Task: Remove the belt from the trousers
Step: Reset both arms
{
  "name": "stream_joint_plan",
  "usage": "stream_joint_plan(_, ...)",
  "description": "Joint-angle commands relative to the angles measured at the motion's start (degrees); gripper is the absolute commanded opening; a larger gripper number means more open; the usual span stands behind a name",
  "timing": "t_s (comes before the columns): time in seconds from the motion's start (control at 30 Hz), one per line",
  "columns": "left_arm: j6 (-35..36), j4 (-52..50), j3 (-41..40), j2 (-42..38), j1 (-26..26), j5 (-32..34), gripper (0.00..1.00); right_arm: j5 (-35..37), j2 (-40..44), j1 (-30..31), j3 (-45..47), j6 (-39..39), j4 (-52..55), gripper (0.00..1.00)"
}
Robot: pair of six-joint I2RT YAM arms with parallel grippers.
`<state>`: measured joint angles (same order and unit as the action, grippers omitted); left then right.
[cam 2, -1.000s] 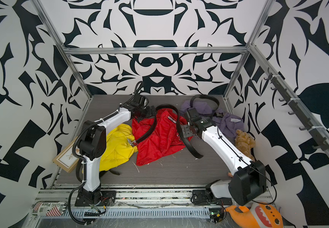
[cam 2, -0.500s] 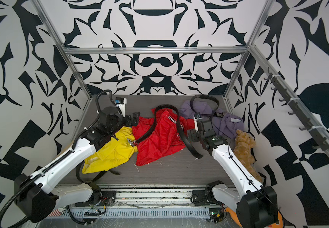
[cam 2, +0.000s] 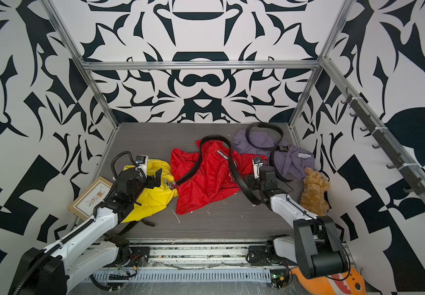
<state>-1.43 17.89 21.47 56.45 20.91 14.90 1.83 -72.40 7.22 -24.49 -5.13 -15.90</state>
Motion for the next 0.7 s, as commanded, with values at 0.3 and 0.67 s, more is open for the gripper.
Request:
stream_joint_plan(0.3, 7.83, 30.61, -6.44, 13.21, -5.58, 3.59, 0.99, -4.72, -10.83, -0.78, 2.58, -1.43, -28.04, 0.97)
stream_joint_plan(0.67, 5.93, 57.68, -10.58, 34.07, -10.38, 2.71, 0.99, -3.82, -16.42, -2.58, 8.91, 1.36, -45.03, 0.99)
